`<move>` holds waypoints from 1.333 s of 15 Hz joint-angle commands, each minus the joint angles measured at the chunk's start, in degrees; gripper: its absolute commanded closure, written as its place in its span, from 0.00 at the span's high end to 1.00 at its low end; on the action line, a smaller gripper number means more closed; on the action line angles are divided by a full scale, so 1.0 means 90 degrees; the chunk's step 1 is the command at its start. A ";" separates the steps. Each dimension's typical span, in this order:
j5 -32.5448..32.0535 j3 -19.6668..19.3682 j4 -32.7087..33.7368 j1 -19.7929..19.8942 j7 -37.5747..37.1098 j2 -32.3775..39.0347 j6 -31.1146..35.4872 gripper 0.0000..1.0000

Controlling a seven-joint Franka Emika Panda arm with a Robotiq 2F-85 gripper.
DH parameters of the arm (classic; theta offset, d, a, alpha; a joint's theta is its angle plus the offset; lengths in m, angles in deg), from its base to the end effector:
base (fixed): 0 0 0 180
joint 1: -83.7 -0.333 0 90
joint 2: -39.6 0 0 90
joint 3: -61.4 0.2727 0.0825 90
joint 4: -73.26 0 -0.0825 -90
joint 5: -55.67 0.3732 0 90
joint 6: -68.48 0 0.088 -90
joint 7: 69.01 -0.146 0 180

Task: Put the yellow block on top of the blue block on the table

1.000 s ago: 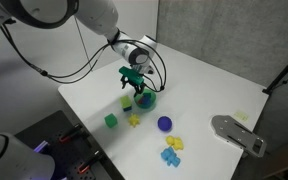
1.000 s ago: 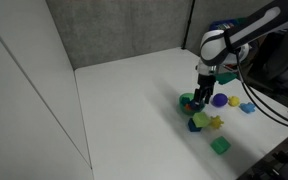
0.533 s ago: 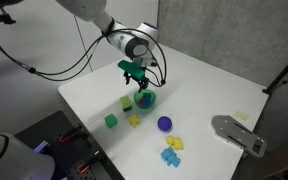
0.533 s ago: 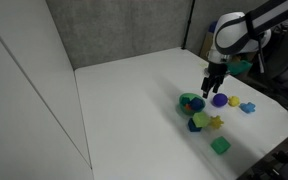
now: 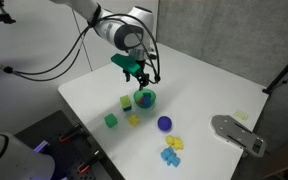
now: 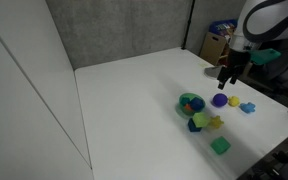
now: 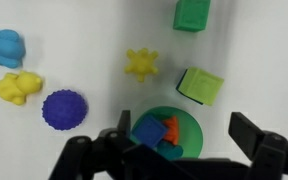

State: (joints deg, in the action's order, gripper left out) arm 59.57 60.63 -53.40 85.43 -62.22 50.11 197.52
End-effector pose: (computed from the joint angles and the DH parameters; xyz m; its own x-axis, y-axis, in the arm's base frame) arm 0.5113 -0.0186 0.2116 0.9902 0.0321 -0.1361 0.0241 -0.9979 -0.0603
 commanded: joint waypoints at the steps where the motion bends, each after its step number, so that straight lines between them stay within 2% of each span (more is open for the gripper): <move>1: -0.0411 -0.0086 -0.0868 -0.0040 -0.0497 -0.1050 0.0138 1.00; 7: -0.0975 -0.0001 -0.1764 -0.0006 -0.1052 -0.2569 -0.0287 1.00; 14: -0.0762 0.0122 -0.2013 -0.0060 -0.1005 -0.3836 -0.1261 1.00; 15: -0.0716 0.0108 -0.2068 -0.0071 -0.0962 -0.3967 -0.1360 1.00; 16: -0.0794 0.0091 -0.1853 -0.0049 -0.0892 -0.3562 -0.1183 1.00; 20: -0.0790 0.0095 -0.2006 -0.0056 -0.0892 -0.3860 -0.1311 1.00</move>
State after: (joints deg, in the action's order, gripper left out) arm 52.49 61.57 -71.53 85.04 -70.20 15.36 185.82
